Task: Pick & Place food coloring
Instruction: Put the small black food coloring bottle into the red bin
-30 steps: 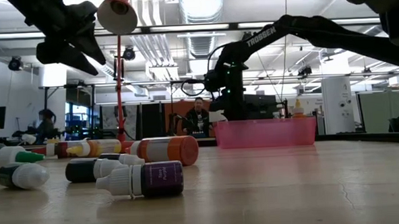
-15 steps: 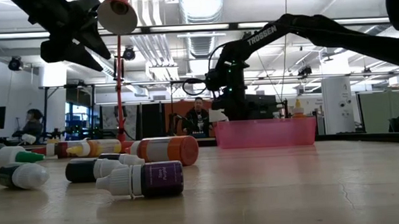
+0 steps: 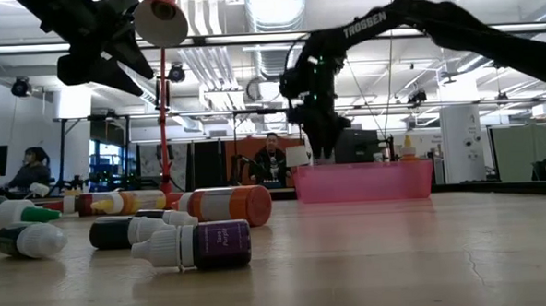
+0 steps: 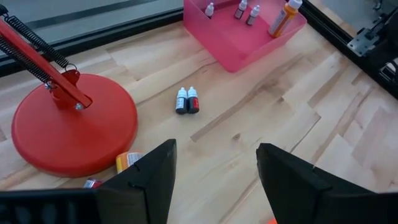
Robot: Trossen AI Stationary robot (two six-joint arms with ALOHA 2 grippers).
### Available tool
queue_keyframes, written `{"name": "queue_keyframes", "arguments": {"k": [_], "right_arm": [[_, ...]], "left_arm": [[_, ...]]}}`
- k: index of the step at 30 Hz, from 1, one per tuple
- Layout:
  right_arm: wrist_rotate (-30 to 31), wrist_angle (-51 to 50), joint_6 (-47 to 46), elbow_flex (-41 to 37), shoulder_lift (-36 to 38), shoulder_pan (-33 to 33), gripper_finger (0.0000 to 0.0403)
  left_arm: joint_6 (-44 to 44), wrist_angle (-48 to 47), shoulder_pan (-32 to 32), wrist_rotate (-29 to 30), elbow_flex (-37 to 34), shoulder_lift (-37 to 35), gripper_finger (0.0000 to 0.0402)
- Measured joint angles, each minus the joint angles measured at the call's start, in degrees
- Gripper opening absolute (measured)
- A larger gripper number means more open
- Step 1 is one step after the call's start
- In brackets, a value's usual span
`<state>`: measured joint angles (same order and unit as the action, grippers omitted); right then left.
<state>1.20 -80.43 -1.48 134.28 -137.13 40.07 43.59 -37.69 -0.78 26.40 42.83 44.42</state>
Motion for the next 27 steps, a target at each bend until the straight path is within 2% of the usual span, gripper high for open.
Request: {"name": "queue_keyframes", "arguments": {"k": [4, 9, 11, 15, 19, 22, 25, 27], "right_arm": [[-2.0, 1.0, 3.6, 0.0, 3.3, -1.7, 0.0196], [-15.7, 5.4, 13.9, 0.0, 6.5, -4.5, 0.0196], [-18.2, 6.8, 16.7, 0.0, 7.3, -6.0, 0.0196], [-18.8, 4.9, 26.4, 0.0, 7.1, -8.8, 0.0196], [-18.7, 0.0, 35.5, -0.4, 5.1, -11.6, 0.0194], [-19.4, 1.3, 34.4, -1.3, 3.9, -13.4, 0.0193], [-24.2, 3.0, 33.2, -1.7, 3.9, -14.5, 0.0194], [-24.6, 3.8, 33.1, -1.7, 3.9, -15.2, 0.0194]], "left_arm": [[0.0, 0.3, 0.0, 0.0, -0.4, 0.0, 0.0195], [2.1, 2.4, -0.2, 0.1, -2.8, 0.5, 0.0195], [3.3, 2.9, -0.3, 0.0, -3.6, 0.9, 0.0195], [7.2, 3.1, -0.3, -0.8, -5.4, 1.2, 0.0195], [11.9, 0.2, -0.3, -4.5, -6.7, 1.2, 0.0195], [15.9, -3.7, -0.3, -5.0, -7.2, 1.2, 0.0195], [18.3, -5.6, -0.3, -4.9, -7.4, 1.2, 0.0195], [21.7, -7.6, -0.3, -4.0, -7.4, 1.3, 0.0195]]}}
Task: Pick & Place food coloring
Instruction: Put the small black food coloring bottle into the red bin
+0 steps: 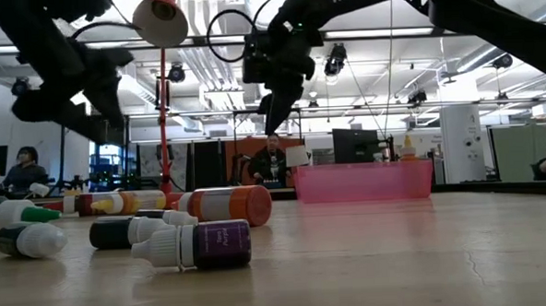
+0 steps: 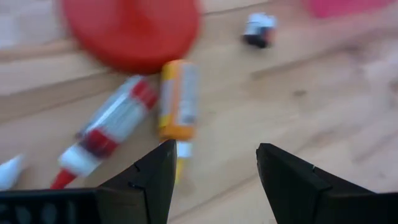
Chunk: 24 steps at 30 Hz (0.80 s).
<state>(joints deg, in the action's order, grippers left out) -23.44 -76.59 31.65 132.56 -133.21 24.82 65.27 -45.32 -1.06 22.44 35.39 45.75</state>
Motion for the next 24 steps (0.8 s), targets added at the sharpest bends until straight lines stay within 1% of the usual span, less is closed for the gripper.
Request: {"name": "queue_keyframes", "arguments": {"k": [2, 4, 6, 8, 10, 15, 17, 18, 20, 22, 24], "right_arm": [[2.9, 0.4, -0.1, -0.1, 0.0, -0.5, 0.0193], [7.8, 0.4, -1.3, -0.4, 0.0, -0.9, 0.0191], [12.9, 0.4, -1.4, -0.7, 0.0, -1.1, 0.0189], [16.8, 0.6, -0.9, -0.7, 0.0, -1.3, 0.0186], [18.1, 1.9, -0.1, -0.7, 0.0, -1.4, 0.0184], [18.5, 4.3, -1.5, -0.6, 0.0, -1.5, 0.0183], [17.1, 7.6, -1.9, -1.0, 0.0, -1.5, 0.0185], [14.9, 9.0, -2.4, -1.5, 0.0, -1.5, 0.0185], [7.4, 12.8, -2.9, -2.6, 0.0, -1.5, 0.0184], [0.4, 16.8, -1.5, -4.1, 0.0, -1.7, 0.0183], [-2.3, 20.5, 1.7, -5.8, 0.0, -1.9, 0.0182]], "left_arm": [[5.0, -3.5, 0.0, 1.1, -0.1, 0.6, 0.0195], [8.8, -6.6, 0.0, 1.2, -0.1, 1.1, 0.0195], [11.0, -8.0, 0.0, 0.7, -0.1, 1.6, 0.0195], [11.1, -7.7, 0.0, -0.3, -0.1, 2.0, 0.0195], [10.9, -7.2, 0.0, -0.5, -0.1, 2.2, 0.0195], [9.2, -8.4, 0.0, 0.2, -0.1, 2.9, 0.0195], [5.2, -8.0, 0.0, 0.8, -0.2, 3.2, 0.0195], [2.3, -7.5, 0.0, 1.4, -0.4, 3.2, 0.0195], [-4.1, -5.0, 0.0, 3.2, -1.2, 3.2, 0.0195], [-10.5, -1.2, 0.0, 4.1, -2.0, 3.1, 0.0195], [-16.3, 2.2, 0.0, 3.3, -2.9, 3.0, 0.0195]]}}
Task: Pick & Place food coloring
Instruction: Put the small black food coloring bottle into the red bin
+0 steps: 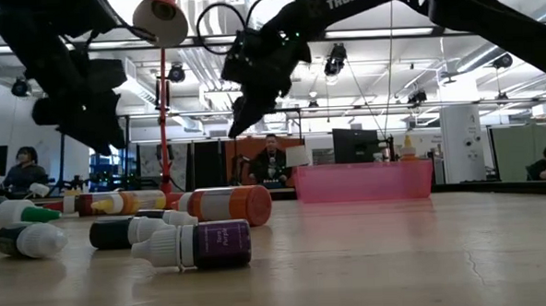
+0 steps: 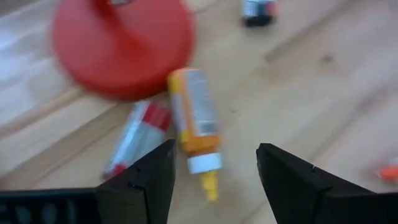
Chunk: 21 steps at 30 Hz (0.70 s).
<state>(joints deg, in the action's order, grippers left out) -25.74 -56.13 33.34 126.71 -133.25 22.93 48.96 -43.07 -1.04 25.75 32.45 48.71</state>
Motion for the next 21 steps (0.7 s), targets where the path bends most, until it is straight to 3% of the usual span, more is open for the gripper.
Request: {"name": "queue_keyframes", "arguments": {"k": [7, 17, 21], "right_arm": [[0.4, 7.4, 8.9, -7.0, 0.0, 0.4, 0.0184], [0.9, 11.9, -7.1, -11.8, 0.0, 1.0, 0.0182], [4.9, 12.9, -3.2, -11.3, -0.1, 0.9, 0.0177]], "left_arm": [[-8.1, 6.0, 0.0, -6.1, -4.2, 0.1, 0.0195], [-7.9, 11.7, 0.0, -19.5, -6.8, 0.1, 0.0195], [-7.9, 10.9, 0.0, -19.5, -6.0, 0.1, 0.0195]]}}
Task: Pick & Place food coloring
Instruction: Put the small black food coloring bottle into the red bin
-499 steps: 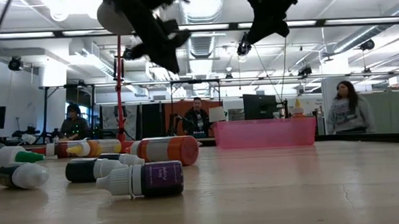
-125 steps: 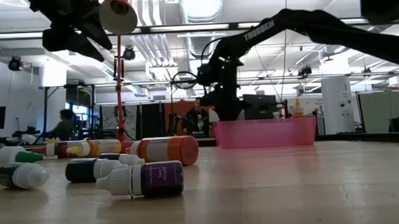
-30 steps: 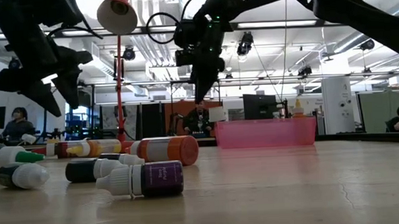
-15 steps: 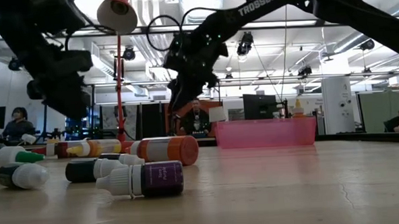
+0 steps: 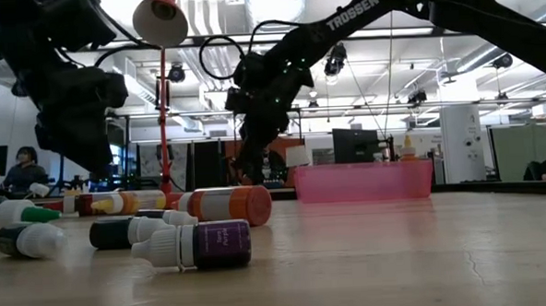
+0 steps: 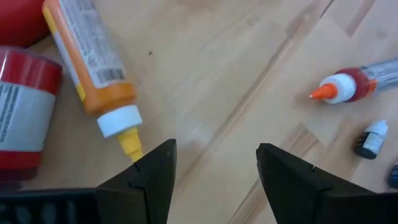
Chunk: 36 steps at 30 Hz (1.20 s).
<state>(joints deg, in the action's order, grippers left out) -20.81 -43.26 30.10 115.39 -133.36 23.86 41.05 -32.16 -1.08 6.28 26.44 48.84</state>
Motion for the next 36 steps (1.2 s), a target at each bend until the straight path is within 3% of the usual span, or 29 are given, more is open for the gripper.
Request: {"name": "queue_keyframes", "arguments": {"k": [3, 6, 10, 13, 18, 21, 27, 36], "right_arm": [[3.2, 0.4, 5.4, -0.1, -0.3, 0.1, 0.0174], [3.2, 0.3, 4.0, -0.6, -0.4, 0.2, 0.0170], [3.4, -6.8, -18.0, 2.1, 0.6, -0.1, 0.0164], [0.7, -14.7, -25.2, 5.3, 3.1, -0.4, 0.0159], [0.2, -24.7, -22.2, 5.6, 6.9, -1.9, 0.0151], [2.9, -27.4, -21.1, 4.1, 10.6, -2.4, 0.0145], [6.5, -26.6, -22.6, -5.2, 19.1, -2.4, 0.0135], [8.0, -14.7, -29.3, -28.7, 37.8, -2.6, 0.0127]], "left_arm": [[0.7, -1.0, 0.0, 0.0, 0.1, 0.0, 0.0195], [2.3, -1.0, 0.0, 0.0, 0.7, 0.0, 0.0195], [4.8, -1.0, -0.1, 0.2, 2.0, 0.0, 0.0195], [4.1, -0.5, -1.3, 0.3, 3.1, 0.3, 0.0195], [-3.9, 4.2, -7.4, -0.4, 6.4, 4.3, 0.0195], [-6.9, 5.0, -11.8, -1.3, 10.3, 9.0, 0.0195], [-10.4, 4.8, -17.2, -1.3, 18.8, 20.8, 0.0195], [-12.4, 3.6, -19.3, -0.5, 31.5, 38.5, 0.0162]]}}
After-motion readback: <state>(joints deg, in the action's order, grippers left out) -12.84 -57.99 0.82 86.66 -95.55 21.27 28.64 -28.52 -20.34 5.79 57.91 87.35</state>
